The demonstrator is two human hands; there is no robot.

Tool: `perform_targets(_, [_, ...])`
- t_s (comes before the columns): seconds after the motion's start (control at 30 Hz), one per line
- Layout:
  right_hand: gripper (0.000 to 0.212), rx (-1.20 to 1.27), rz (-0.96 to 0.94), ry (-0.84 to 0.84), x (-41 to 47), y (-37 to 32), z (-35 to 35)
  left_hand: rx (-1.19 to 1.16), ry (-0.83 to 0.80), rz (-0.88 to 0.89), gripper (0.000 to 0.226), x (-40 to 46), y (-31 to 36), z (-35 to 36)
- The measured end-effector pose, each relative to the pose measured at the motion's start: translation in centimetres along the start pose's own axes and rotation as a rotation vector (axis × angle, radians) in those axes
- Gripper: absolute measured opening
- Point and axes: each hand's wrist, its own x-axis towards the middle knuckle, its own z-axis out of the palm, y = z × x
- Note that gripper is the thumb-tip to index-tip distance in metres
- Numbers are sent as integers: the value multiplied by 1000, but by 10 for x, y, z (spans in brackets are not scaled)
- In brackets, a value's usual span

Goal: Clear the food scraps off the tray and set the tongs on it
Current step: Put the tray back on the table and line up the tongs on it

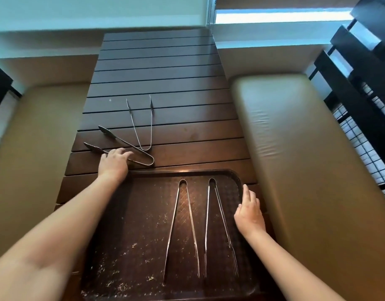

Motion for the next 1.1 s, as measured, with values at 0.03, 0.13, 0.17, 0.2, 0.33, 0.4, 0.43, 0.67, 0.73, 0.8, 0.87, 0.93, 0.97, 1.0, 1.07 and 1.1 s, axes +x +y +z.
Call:
perform_targets(0.03, [64,-8,-1,4,1,1,2,33,-12,7,46,5,-3,2])
perform_targets(0.13, [65,-14,-6,7,2,2,6,143,-43,36,40,13,-5,4])
perform_targets(0.17, [65,-15,-8,12,1,2,6,182,-41,65,39,15,-5,5])
perform_targets(0.2, [65,-20,-9,15,1,1,6,202,-39,91,38,15,-6,7])
perform_targets(0.33, [65,-36,-13,-7,0,-1,4,142,-20,131,39,15,-13,16])
perform_targets(0.4, [65,-26,-7,-31,0,-2,3,96,-13,144,36,18,-15,16])
perform_targets(0.43, [64,-17,4,-43,1,-2,2,74,-15,151,35,19,-16,15])
perform_targets(0.67, [61,148,45,-118,0,1,-13,-124,48,159,43,1,-14,10])
perform_targets(0.73, [56,146,61,-62,0,0,-20,-189,135,125,40,-9,-13,5])
perform_targets(0.8, [50,131,44,81,-2,-5,-26,-246,265,140,35,-21,-9,-1])
perform_targets(0.87, [42,154,-75,212,-11,-21,-31,-289,405,209,29,-36,-1,-13])
perform_targets(0.93, [35,208,-261,245,-22,-45,-32,-309,500,248,33,-53,15,-29])
perform_targets(0.97, [32,240,-347,194,-33,-61,-32,-347,530,254,35,-65,24,-38])
perform_targets(1.0, [31,281,-402,99,-42,-77,-32,-405,539,249,35,-74,34,-46])
perform_targets(1.07, [34,371,-434,-174,-65,-106,-31,-555,545,203,26,-97,54,-62])
perform_targets(1.1, [42,394,-427,-308,-76,-118,-30,-630,544,176,23,-107,63,-69])
